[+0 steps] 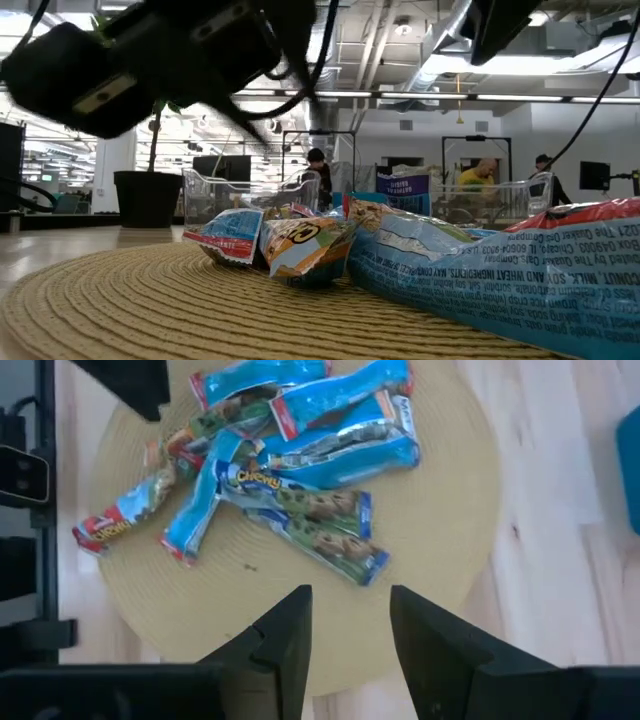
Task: Pick and place Granola Bars by type
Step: Put the yellow granola bar into the left transparent bin
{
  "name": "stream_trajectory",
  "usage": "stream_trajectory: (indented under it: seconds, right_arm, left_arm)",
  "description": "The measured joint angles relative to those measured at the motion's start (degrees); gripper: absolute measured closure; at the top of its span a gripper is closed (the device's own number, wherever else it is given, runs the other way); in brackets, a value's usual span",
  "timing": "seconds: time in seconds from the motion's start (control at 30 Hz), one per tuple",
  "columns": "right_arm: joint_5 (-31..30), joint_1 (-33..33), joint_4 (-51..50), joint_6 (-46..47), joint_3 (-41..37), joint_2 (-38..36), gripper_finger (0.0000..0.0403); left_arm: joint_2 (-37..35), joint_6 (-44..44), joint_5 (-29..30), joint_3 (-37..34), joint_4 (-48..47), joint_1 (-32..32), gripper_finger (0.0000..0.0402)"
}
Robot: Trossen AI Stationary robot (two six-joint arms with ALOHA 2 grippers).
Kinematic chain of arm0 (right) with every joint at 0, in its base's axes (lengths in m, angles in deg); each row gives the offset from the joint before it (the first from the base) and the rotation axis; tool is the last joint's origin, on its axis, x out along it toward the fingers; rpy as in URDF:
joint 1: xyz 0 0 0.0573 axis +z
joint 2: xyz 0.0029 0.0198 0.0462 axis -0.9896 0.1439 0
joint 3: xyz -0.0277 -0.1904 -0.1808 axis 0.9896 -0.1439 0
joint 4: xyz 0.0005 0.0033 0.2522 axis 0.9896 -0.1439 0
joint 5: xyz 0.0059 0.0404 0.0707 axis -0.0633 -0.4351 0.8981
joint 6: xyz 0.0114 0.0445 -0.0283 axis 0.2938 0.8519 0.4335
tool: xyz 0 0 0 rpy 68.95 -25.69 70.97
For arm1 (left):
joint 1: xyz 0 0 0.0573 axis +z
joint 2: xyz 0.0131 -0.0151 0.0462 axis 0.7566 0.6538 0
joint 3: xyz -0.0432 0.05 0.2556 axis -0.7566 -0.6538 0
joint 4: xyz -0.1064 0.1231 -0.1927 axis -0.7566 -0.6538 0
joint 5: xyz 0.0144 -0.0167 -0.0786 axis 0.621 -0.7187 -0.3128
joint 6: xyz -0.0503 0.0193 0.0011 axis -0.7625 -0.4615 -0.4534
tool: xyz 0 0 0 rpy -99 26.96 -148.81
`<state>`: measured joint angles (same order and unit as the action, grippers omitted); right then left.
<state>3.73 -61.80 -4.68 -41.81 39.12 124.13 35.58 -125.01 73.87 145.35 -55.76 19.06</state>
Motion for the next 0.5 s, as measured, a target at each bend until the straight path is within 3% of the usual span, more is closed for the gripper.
stream_trajectory:
  seconds: [0.2,0.5]
  right_arm:
    - [-0.65,0.97,-1.13,0.00,0.02,-0.02,0.0275]
    - [-0.65,1.07,-1.26,0.00,0.02,0.00,0.0276]
  left_arm:
    - [3.92,-0.55,-0.41,6.84,-7.70,0.04,0.0288]
    - [7.70,-5.67,-2.99,7.25,-6.64,-0.01,0.0288]
